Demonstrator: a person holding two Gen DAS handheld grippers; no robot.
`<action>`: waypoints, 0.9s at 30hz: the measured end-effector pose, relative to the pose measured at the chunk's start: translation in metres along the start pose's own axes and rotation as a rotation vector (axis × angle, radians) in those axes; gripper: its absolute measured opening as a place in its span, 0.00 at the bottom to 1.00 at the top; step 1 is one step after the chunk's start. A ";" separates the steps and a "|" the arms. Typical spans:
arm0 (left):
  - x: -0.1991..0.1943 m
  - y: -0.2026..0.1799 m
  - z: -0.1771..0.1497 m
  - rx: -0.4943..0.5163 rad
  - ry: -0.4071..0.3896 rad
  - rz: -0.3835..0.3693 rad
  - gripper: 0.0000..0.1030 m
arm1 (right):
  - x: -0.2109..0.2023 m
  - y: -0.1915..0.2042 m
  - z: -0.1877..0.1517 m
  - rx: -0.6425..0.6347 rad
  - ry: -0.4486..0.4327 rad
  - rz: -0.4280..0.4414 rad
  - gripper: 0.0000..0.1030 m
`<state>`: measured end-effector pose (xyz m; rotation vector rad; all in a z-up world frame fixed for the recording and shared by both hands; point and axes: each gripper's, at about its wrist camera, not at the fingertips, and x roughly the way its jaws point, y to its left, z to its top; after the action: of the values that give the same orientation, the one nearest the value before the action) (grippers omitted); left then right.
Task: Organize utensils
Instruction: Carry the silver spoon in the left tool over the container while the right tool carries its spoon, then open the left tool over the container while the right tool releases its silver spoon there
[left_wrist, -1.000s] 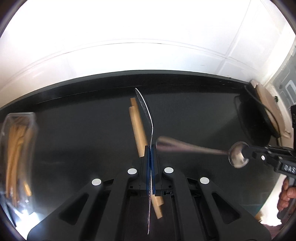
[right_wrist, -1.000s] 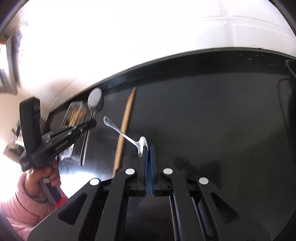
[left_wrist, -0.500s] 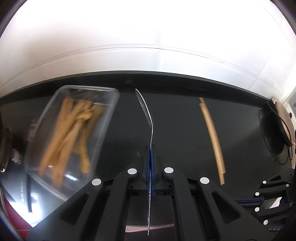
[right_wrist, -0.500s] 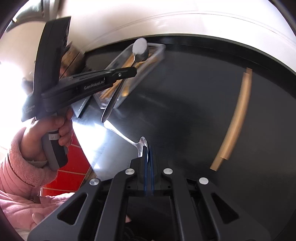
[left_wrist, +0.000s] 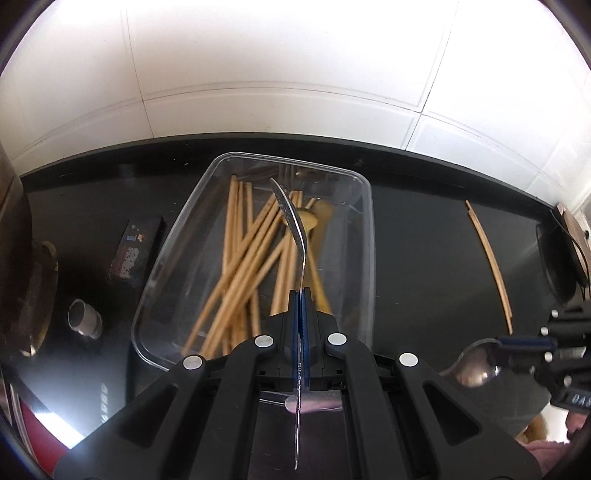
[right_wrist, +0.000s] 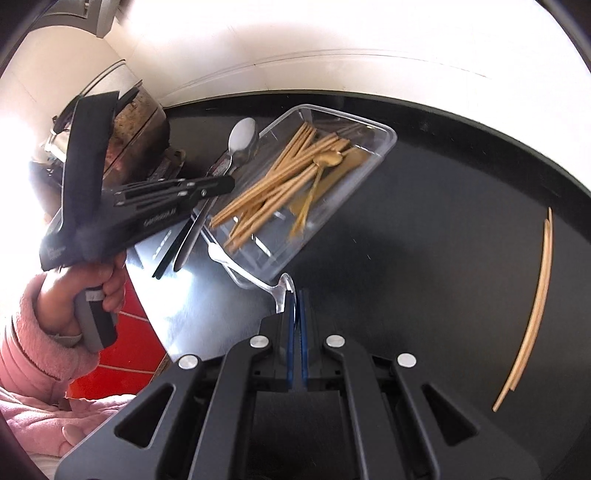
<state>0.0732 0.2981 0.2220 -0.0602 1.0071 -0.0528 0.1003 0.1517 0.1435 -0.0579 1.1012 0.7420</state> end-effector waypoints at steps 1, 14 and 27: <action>0.000 0.007 0.001 0.007 -0.001 -0.005 0.00 | 0.002 0.006 0.004 -0.001 -0.003 -0.008 0.03; 0.005 0.052 0.018 0.073 -0.022 -0.053 0.00 | 0.025 0.033 0.040 0.046 -0.049 -0.057 0.03; 0.015 0.053 0.041 0.147 -0.024 -0.097 0.00 | 0.038 0.027 0.067 0.155 -0.101 -0.056 0.03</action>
<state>0.1168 0.3507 0.2270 0.0243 0.9733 -0.2137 0.1468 0.2183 0.1526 0.0792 1.0533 0.6010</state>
